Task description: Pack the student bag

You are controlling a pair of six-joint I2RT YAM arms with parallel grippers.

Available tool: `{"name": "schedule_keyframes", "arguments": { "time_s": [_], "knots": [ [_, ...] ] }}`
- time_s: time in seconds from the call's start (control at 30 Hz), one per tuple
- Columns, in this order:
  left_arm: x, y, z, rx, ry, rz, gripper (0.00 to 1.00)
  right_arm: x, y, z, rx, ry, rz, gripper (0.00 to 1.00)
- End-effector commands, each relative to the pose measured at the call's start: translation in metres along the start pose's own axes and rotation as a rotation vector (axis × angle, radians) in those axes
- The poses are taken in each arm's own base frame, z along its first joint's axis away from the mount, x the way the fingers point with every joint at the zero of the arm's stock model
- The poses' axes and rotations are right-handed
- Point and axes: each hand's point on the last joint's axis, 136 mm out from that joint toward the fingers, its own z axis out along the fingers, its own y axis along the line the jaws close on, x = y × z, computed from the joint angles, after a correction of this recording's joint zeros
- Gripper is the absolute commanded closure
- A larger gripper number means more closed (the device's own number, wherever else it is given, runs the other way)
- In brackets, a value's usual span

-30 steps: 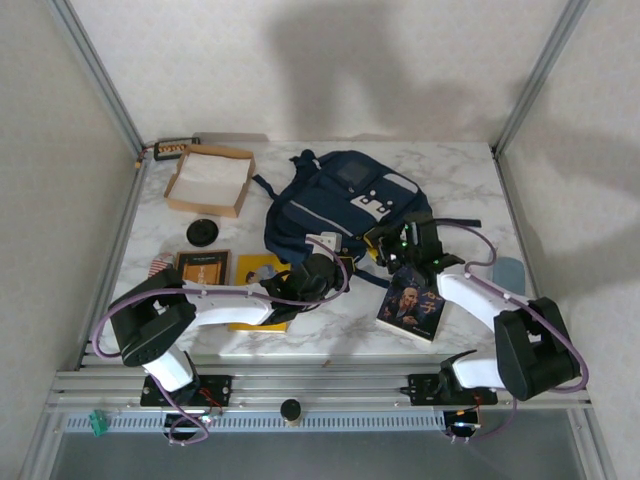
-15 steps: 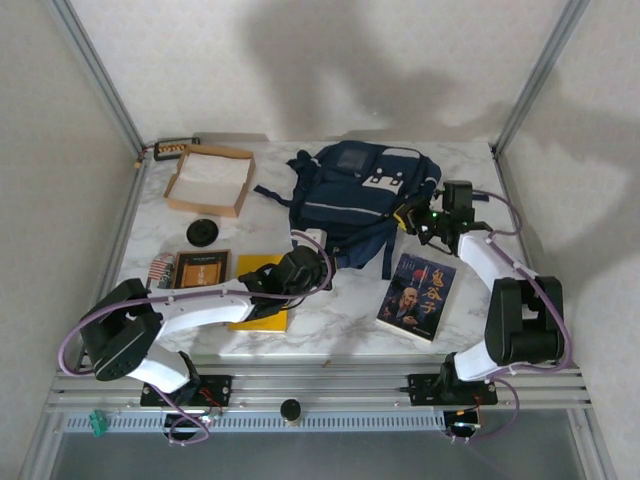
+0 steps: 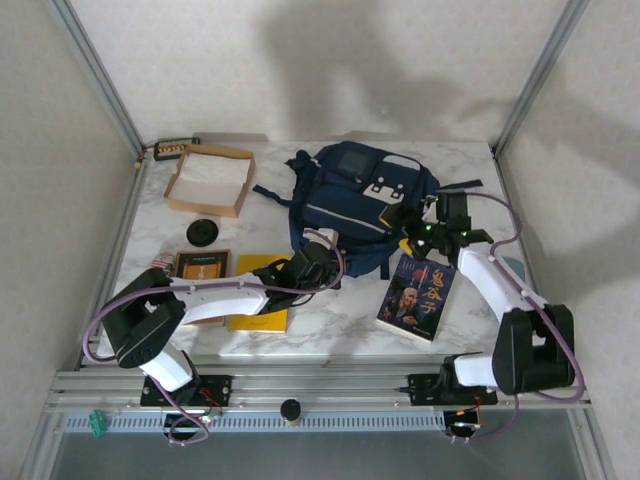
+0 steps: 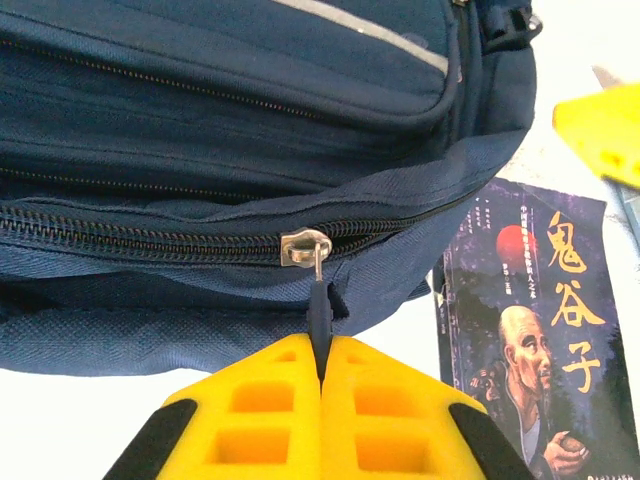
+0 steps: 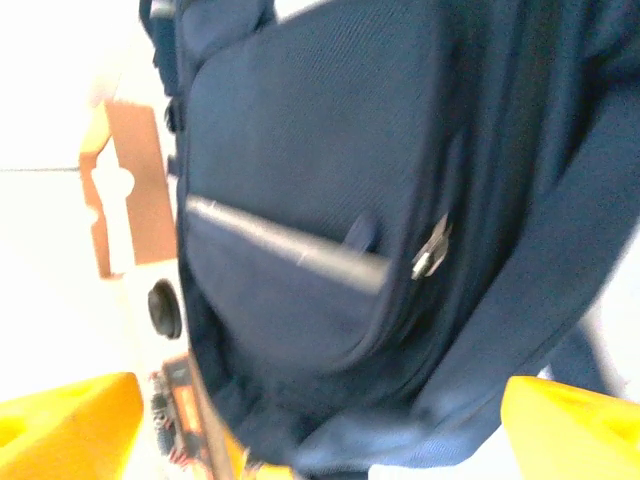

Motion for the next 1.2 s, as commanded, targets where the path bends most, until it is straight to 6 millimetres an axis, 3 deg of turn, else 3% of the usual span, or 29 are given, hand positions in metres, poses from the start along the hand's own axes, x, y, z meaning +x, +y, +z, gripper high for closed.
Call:
{"name": "schedule_keyframes", "arguments": {
  "time_s": [0.0, 0.23, 0.37, 0.5, 0.63, 0.7, 0.9, 1.17],
  "knots": [
    [-0.027, -0.028, -0.003, 0.089, -0.066, -0.019, 1.0, 0.043, 0.003, 0.008, -0.014, 0.091, 0.073, 0.01],
    [-0.025, -0.026, -0.005, 0.079, -0.065, -0.011, 1.0, 0.071, 0.007, 0.028, -0.048, 0.07, 0.241, 0.01],
    [-0.025, -0.026, -0.004, 0.08, -0.066, -0.008, 1.0, 0.06, 0.0, 0.041, -0.022, -0.011, 0.337, 0.01],
    [-0.024, -0.029, -0.003, 0.086, -0.059, 0.0, 1.0, 0.038, 0.002, 0.047, 0.001, -0.132, 0.373, 0.08],
    [-0.025, -0.029, -0.003, 0.085, -0.06, 0.002, 1.0, 0.035, -0.005, 0.063, 0.035, -0.141, 0.396, 0.28],
    [-0.024, -0.027, -0.003, 0.076, -0.057, 0.01, 1.0, 0.034, -0.01, 0.069, 0.058, -0.146, 0.387, 0.44],
    [-0.019, -0.009, -0.008, -0.01, -0.023, 0.02, 1.0, 0.016, -0.007, 0.057, 0.059, -0.185, 0.278, 0.89],
    [-0.017, 0.052, -0.037, -0.222, -0.008, 0.054, 1.0, -0.02, -0.008, 0.02, -0.001, -0.059, -0.003, 0.97]
  ]
}}
